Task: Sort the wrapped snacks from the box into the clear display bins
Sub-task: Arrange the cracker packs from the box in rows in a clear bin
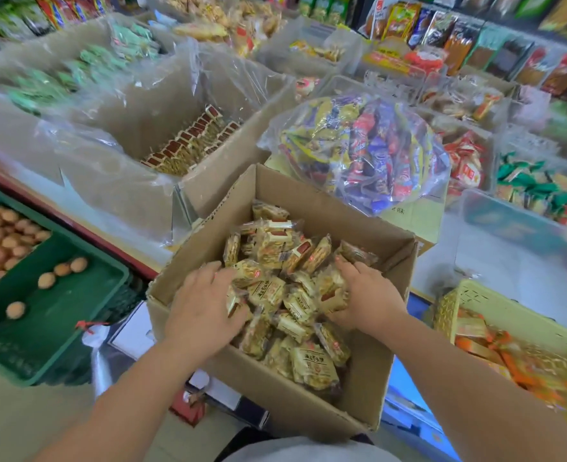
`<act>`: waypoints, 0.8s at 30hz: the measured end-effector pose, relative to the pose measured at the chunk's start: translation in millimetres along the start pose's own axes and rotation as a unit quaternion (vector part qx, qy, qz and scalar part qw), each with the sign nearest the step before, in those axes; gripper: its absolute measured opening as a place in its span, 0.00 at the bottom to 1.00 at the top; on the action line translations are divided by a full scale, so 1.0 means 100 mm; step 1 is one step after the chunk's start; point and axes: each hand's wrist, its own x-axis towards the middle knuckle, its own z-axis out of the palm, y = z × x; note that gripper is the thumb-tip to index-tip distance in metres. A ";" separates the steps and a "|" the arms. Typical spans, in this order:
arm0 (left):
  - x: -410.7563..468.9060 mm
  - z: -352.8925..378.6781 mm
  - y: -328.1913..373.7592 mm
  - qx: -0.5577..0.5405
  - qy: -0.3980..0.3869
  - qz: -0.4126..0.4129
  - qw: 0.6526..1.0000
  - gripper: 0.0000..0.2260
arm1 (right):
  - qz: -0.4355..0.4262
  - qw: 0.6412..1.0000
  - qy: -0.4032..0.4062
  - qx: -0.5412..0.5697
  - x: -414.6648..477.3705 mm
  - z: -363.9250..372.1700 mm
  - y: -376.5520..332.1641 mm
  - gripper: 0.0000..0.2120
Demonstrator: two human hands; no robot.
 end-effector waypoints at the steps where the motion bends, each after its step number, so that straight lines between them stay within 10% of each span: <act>1: 0.10 -0.04 -0.07 0.027 -0.020 -0.001 0.999 0.35 | 0.018 0.999 0.000 0.039 -0.08 -0.06 -0.05 0.49; 5: 0.33 -0.07 -0.22 0.095 -0.164 -0.008 0.982 0.41 | 0.088 0.949 -0.010 0.302 -0.43 -0.28 -0.21 0.49; 11: 0.38 -0.09 -0.08 0.157 -0.145 0.016 0.977 0.23 | 0.147 0.712 -0.125 0.675 -0.88 -0.49 -0.20 0.40; 18: 0.23 -0.25 0.09 0.096 -0.040 0.032 0.994 0.14 | 0.135 0.653 -0.121 0.736 -0.91 -0.51 -0.04 0.51; 24: -0.02 -0.47 0.66 -0.275 0.031 -0.049 0.960 0.13 | 0.059 0.646 -0.151 0.746 -0.84 -0.66 0.23 0.43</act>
